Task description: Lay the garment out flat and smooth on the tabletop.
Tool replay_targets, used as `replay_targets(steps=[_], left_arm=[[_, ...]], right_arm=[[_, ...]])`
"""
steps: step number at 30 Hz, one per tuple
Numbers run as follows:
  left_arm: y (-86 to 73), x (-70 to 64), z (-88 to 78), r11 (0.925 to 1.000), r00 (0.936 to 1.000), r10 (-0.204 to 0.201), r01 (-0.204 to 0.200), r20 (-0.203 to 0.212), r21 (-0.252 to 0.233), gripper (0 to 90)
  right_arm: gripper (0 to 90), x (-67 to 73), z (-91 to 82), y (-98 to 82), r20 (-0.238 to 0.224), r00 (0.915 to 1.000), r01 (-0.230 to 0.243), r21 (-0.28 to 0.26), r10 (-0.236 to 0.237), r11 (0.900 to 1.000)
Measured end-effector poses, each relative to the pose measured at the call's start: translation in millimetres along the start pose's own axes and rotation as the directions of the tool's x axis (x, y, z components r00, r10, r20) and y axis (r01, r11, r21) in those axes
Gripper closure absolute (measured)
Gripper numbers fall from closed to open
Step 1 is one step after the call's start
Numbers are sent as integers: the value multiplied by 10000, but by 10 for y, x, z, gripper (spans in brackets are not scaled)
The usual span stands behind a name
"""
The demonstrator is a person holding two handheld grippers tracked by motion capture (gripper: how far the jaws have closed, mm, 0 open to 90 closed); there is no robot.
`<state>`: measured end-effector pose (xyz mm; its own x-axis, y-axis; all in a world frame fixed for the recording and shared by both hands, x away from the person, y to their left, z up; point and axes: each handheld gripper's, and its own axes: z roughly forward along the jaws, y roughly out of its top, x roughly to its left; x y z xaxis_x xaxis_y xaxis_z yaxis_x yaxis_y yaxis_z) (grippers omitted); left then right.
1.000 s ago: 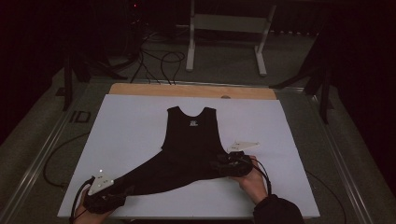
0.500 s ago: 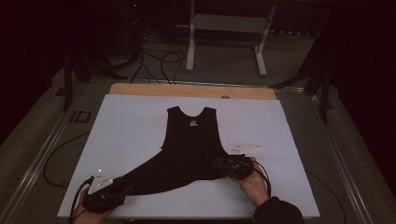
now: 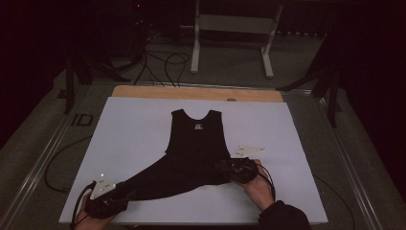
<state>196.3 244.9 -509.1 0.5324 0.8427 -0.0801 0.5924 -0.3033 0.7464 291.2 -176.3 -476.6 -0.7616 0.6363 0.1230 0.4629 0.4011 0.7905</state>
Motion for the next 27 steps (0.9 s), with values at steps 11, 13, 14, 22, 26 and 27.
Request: replay_targets(steps=[11,13,14,22,26,27], left_arm=[[-1,5,-8,10000,10000,-6,6,-6,-48,457],[0,8,-9,10000,10000,3,-3,-8,-43,457],[0,6,-8,10000,10000,2,-2,-10,-46,457],[1,-3,4,10000,10000,41,-41,3,41,457],[-1,-14,21,9997,9998,150,-152,145,183,457],[1,-20,22,9996,9997,193,-197,170,205,455]], right_arm=[[883,117,-217,32,112,9992,386,-498,-381,9980],[882,151,-293,-4,47,9996,283,-599,-281,9978],[881,173,-329,-28,29,9997,242,-640,-240,9977],[881,378,-606,-173,-22,9999,158,-789,-160,9968],[881,451,-738,-212,46,9999,168,-929,-165,9955],[880,460,-768,-225,86,9998,177,-933,-170,9955]])
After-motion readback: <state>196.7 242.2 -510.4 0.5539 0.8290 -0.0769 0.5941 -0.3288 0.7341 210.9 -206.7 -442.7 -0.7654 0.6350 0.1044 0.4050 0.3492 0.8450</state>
